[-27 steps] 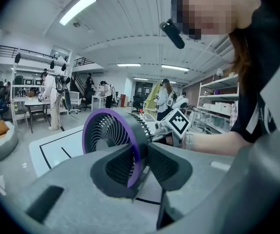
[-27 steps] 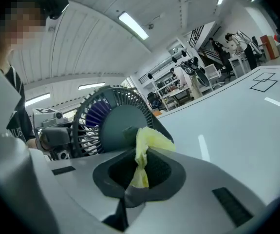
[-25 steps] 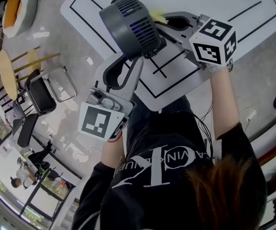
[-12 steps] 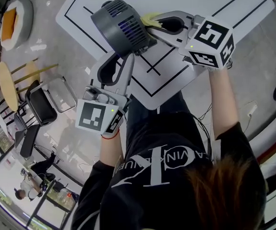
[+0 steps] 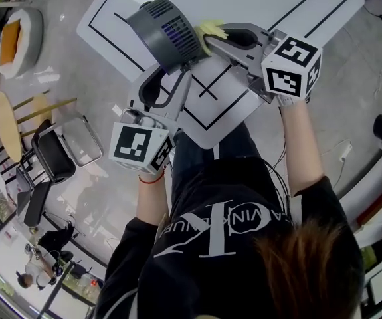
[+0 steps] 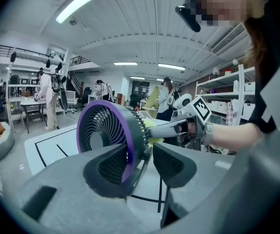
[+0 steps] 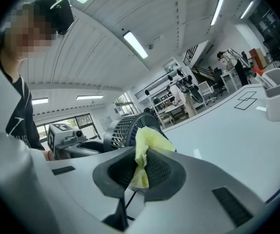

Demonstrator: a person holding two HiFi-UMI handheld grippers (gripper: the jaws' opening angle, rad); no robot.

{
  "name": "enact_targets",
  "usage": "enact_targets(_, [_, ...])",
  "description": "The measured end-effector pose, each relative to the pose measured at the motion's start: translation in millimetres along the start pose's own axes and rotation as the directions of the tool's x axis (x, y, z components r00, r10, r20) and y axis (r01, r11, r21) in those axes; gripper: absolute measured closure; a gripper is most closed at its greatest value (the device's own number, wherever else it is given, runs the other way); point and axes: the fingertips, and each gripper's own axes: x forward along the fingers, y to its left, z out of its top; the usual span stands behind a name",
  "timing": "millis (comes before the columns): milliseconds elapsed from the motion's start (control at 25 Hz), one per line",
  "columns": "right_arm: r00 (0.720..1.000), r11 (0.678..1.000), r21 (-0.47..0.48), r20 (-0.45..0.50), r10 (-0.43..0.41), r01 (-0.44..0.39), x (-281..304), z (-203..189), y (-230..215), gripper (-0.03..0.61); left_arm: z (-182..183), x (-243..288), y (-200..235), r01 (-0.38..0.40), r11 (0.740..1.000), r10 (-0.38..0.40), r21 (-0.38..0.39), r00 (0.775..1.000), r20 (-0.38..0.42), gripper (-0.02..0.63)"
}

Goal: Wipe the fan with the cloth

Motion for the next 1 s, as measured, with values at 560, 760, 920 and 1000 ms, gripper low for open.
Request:
enact_targets(560, [0.982,0.970,-0.158,0.055,-0.180,0.187,-33,26,35,0.549,34,-46,24,-0.112,0.993,0.117,-0.042,0.983,0.143,0.603])
enact_targets(760, [0.970,0.946,-0.215,0.081,-0.230,0.242,-40,39,47,0.549,47,-64,32,-0.162,0.987,0.161,-0.009,0.970,0.181,0.603])
enact_targets(920, [0.966,0.929,-0.265,0.094,-0.242,0.258,-43,50,60,0.549,59,-79,45,-0.231,0.973,0.223,0.011,0.951,0.215,0.603])
enact_targets(1000, [0.965,0.923,-0.282,0.099,-0.243,0.262,-46,54,64,0.549,67,-88,53,-0.275,0.961,0.260,0.029,0.936,0.236,0.603])
